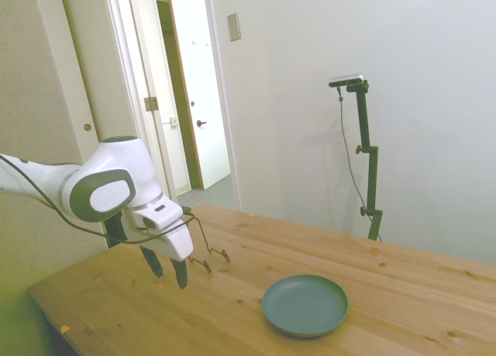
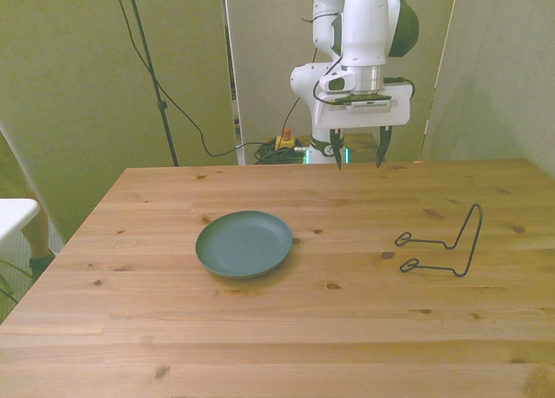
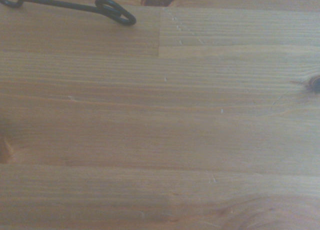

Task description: Load the plate

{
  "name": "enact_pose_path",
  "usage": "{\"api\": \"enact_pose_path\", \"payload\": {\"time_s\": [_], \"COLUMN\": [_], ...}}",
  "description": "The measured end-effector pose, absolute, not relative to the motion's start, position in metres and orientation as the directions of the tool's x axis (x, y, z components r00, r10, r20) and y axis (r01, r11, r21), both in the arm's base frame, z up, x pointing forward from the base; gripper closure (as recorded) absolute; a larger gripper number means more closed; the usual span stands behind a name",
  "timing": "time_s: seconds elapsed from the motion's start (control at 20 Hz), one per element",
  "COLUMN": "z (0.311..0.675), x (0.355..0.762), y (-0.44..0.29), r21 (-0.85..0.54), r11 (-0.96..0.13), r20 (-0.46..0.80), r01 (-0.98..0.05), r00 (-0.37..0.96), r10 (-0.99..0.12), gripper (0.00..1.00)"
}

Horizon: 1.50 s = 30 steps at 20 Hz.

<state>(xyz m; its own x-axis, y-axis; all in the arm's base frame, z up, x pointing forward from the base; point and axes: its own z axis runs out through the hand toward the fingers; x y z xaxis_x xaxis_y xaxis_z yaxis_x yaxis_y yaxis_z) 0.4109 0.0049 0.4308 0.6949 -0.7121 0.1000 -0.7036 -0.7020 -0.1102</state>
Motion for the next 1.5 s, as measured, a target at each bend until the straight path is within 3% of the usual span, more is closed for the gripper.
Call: {"api": "enact_pose_path", "payload": {"time_s": [0.2,0.45,1.0,1.2,1.5], "z": [0.429,0.429,0.423,0.400,0.367], "x": [0.412,0.431,0.537,0.566,0.578], "y": [0.004,-0.033,-0.110,-0.106,-0.081], "r21": [-0.092,-0.051,0.032,0.072,0.121], "r11": [-0.711,-0.678,-0.601,-0.584,-0.552], "r20": [0.113,0.223,0.376,0.401,0.397], "r01": [-0.697,-0.733,-0.799,-0.809,-0.825], "r00": [0.702,0.653,0.567,0.559,0.550], "r10": [-0.703,-0.724,-0.733,-0.726,-0.735], "gripper": [0.00,0.00,0.00,0.00,0.00]}}
